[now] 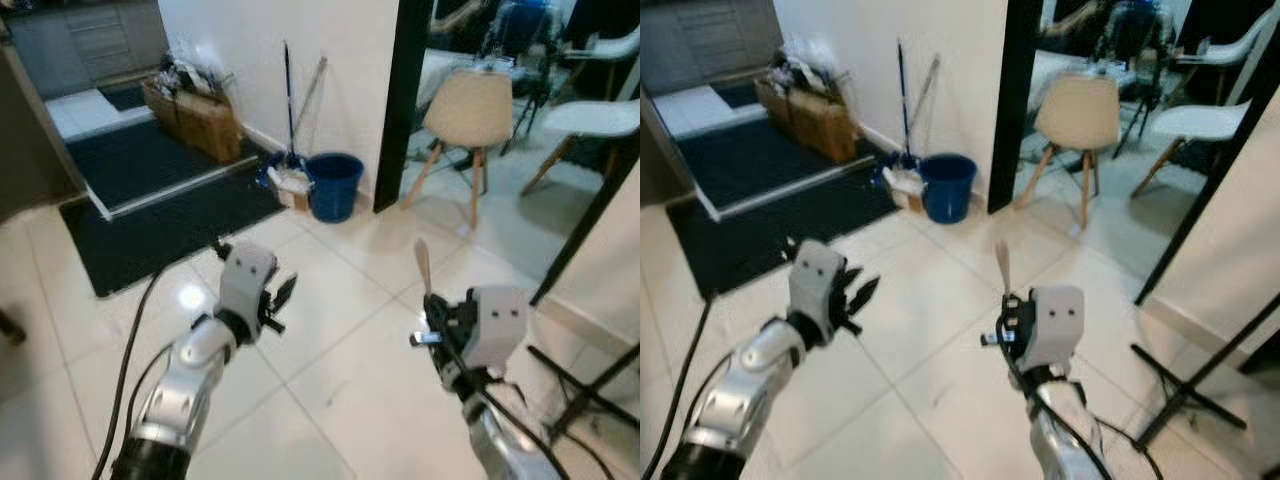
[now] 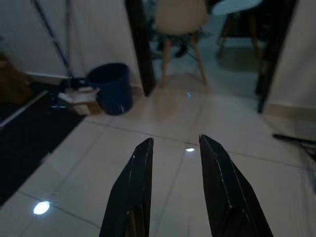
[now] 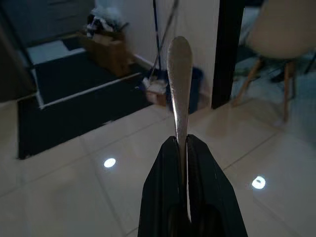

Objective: Setting the table

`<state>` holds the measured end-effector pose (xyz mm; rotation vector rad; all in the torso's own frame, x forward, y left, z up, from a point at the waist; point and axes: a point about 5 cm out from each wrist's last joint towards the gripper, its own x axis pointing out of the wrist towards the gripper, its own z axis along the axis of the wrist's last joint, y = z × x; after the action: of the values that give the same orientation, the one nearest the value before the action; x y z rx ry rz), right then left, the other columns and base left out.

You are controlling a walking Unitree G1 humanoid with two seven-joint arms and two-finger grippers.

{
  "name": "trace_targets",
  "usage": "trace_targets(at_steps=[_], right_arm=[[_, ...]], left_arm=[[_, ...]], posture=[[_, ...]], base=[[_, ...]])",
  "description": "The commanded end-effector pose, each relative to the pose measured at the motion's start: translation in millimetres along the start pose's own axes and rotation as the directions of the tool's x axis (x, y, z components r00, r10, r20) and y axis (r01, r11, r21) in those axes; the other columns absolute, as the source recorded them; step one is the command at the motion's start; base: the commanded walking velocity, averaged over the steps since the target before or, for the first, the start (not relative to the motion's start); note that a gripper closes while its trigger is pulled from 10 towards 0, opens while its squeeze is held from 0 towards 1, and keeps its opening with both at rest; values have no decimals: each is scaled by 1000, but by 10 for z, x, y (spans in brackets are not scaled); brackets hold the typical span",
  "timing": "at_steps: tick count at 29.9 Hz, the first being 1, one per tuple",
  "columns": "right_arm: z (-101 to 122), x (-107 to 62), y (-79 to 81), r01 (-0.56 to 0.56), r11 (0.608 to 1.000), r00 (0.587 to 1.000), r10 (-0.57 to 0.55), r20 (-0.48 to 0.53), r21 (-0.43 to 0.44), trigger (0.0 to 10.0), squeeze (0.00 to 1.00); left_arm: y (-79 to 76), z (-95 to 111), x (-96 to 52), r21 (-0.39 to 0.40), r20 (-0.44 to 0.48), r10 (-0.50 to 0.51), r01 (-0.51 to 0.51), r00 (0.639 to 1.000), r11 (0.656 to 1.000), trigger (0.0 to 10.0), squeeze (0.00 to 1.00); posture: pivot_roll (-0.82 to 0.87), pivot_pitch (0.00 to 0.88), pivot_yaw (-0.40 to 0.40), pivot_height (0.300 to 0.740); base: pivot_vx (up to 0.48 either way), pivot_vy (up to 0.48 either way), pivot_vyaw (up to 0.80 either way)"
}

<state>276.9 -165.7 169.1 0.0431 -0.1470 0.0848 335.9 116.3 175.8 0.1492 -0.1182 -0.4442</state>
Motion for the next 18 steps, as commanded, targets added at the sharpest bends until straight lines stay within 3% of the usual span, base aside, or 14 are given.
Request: trace_targets(at_steps=[1, 7, 18], right_arm=[[-11, 0, 29, -13, 1000, 1000, 13, 0, 9, 10000, 0], [12, 24, -17, -6, 1000, 1000, 6, 5, 0, 10000, 0], [9, 14, 3, -12, 1000, 1000, 12, 6, 2, 10000, 0]], left_arm=[[107, -77, -82, -6, -30, 52, -53, 998, 999, 10000, 0], [196, -78, -115, -13, -33, 101, -102, 994, 995, 10000, 0], [194, -60, -110, -13, -30, 108, -109, 994, 994, 10000, 0]], posture=[[-48, 86, 96, 740], [-36, 94, 86, 740], [-41, 104, 89, 740]], base=[[480, 0, 0], [480, 0, 0], [480, 0, 0]])
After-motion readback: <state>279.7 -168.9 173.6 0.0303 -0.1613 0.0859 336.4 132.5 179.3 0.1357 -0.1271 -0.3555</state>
